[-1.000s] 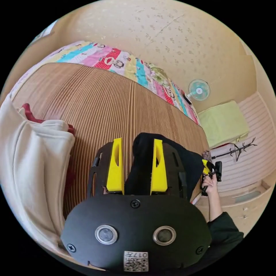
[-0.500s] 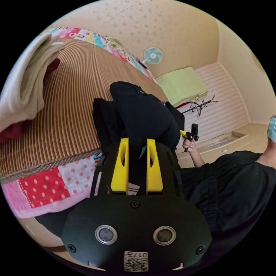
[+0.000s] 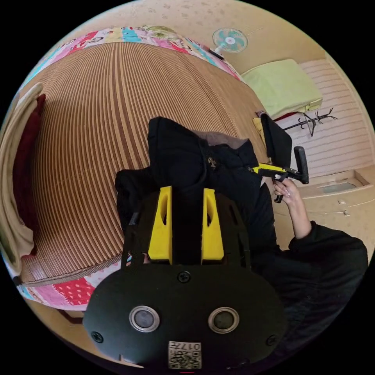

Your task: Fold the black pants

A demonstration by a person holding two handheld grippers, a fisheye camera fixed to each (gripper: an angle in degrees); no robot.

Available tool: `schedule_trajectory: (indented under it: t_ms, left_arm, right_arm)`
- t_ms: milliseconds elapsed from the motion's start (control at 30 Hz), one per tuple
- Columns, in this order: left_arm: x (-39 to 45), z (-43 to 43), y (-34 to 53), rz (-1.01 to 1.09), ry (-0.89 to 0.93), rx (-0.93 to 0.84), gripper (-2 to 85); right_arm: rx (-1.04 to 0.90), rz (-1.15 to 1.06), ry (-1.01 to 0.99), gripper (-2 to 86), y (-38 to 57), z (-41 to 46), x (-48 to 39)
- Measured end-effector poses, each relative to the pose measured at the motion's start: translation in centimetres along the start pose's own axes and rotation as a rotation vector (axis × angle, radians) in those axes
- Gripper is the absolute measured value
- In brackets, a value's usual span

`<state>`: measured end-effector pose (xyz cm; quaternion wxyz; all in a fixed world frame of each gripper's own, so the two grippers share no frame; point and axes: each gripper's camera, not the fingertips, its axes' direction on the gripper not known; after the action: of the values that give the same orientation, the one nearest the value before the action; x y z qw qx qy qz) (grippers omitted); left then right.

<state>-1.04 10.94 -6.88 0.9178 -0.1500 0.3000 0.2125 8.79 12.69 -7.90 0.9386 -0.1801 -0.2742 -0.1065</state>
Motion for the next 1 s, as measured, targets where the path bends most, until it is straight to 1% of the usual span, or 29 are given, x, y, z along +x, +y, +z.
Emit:
schedule_trajectory:
  t_ms: [67, 100, 133, 167, 200, 233, 267, 300, 333, 367, 400, 433, 467, 500, 533, 567, 600, 633, 667, 700, 733, 800, 833, 900, 933, 967, 1000]
  left_arm:
    - [1.8, -0.6, 2.0, 0.024, -0.077, 0.066, 9.3]
    - [2.6, -1.7, 3.6, 0.033, -0.055, 0.133, 7.2]
    - [3.0, -2.5, 4.5, 0.036, -0.024, 0.177, 6.1]
    - [3.7, -5.0, 6.7, 0.048, 0.051, 0.316, 5.4]
    - [4.5, -7.9, 8.8, 0.079, 0.114, 0.454, 5.0]
    - [5.0, -9.4, 9.6, 0.097, 0.137, 0.51, 4.9]
    - [5.9, -12.4, 10.5, 0.123, 0.152, 0.581, 4.8]
    - [7.1, -15.4, 10.8, 0.16, 0.113, 0.644, 4.8]
    - [7.7, -17.0, 10.8, 0.185, 0.09, 0.689, 4.8]
    - [8.7, -19.8, 10.1, 0.265, 0.086, 0.777, 4.8]
    - [9.8, -22.4, 8.3, 0.346, 0.108, 0.845, 4.7]
    - [10.2, -23.5, 6.9, 0.36, 0.101, 0.876, 4.7]
    - [10.9, -25.6, 3.2, 0.355, 0.069, 0.927, 4.7]
    - [11.3, -27.5, -1.7, 0.342, 0.039, 0.962, 4.8]
    - [11.4, -28.2, -4.7, 0.329, 0.012, 0.961, 4.9]
    - [11.0, -29.3, -11.5, 0.266, -0.049, 0.935, 5.2]
    - [9.4, -29.9, -18.1, 0.176, -0.036, 0.896, 5.7]
    - [8.5, -30.2, -20.9, 0.138, -0.033, 0.874, 6.4]
    - [6.9, -30.7, -24.9, 0.077, -0.073, 0.859, 7.8]
    - [5.2, -30.9, -27.0, 0.018, -0.114, 0.846, 8.5]
    - [4.4, -30.7, -27.4, 0.002, -0.109, 0.836, 8.8]
    - [1.5, -27.8, -27.3, 0.057, 0.008, 0.726, 11.2]
    - [0.8, -26.4, -26.8, 0.075, 0.029, 0.685, 11.3]
    - [-1.8, -19.3, -22.8, 0.101, 0.049, 0.532, 11.5]
    - [-2.3, -17.4, -21.6, 0.107, 0.047, 0.492, 11.5]
    - [-3.5, -13.4, -18.8, 0.099, 0.028, 0.402, 11.6]
    - [-4.6, -9.5, -15.7, 0.072, 0.002, 0.315, 11.9]
  right_arm:
    - [0.123, -0.002, -0.02, 5.3, 3.2, -1.1, -2.1]
    - [0.157, -0.004, -0.044, 4.8, 4.0, -1.7, -2.4]
    - [0.228, -0.009, -0.119, 4.0, 5.8, -3.1, -2.8]
    - [0.309, -0.03, -0.228, 3.4, 7.5, -5.0, -2.9]
    - [0.35, -0.051, -0.294, 3.2, 8.2, -6.0, -2.9]
    - [0.466, -0.13, -0.415, 2.7, 9.7, -8.7, -3.0]
    - [0.598, -0.195, -0.53, 2.5, 10.8, -11.6, -2.6]
    - [0.65, -0.214, -0.575, 2.3, 11.0, -13.0, -2.4]
    - [0.771, -0.233, -0.628, 2.3, 10.9, -16.0, -1.7]
    - [0.86, -0.262, -0.639, 2.4, 9.6, -18.8, -1.5]
    - [0.899, -0.28, -0.626, 2.5, 8.6, -20.2, -1.7]
    - [0.97, -0.308, -0.567, 2.7, 5.7, -22.8, -2.4]
    - [1.022, -0.304, -0.49, 2.9, 1.7, -25.3, -3.6]
    - [1.033, -0.287, -0.459, 3.2, -0.7, -26.5, -4.2]
    - [1.05, -0.254, -0.374, 3.6, -6.2, -28.9, -5.6]
    - [1.063, -0.257, -0.185, 4.4, -12.2, -31.0, -7.6]
    - [1.05, -0.234, -0.096, 4.8, -15.1, -31.6, -8.4]
    - [1.005, -0.19, 0.041, 6.3, -20.4, -32.4, -9.3]
    - [0.949, -0.123, 0.175, 7.6, -24.2, -32.3, -9.8]
    - [0.916, -0.079, 0.221, 8.1, -25.6, -32.0, -9.9]
    - [0.867, -0.027, 0.237, 8.8, -26.9, -31.1, -9.9]
    - [0.835, -0.116, 0.162, 9.5, -26.1, -28.5, -10.3]
    - [0.832, -0.199, 0.11, 9.7, -24.2, -25.7, -10.4]
    - [0.802, -0.277, 0.074, 9.8, -20.6, -20.1, -9.8]
    - [0.742, -0.286, 0.068, 9.6, -18.3, -15.8, -8.9]
    - [0.657, -0.258, 0.057, 9.5, -16.2, -11.5, -7.6]
    - [0.614, -0.234, 0.046, 9.4, -15.1, -9.4, -6.8]
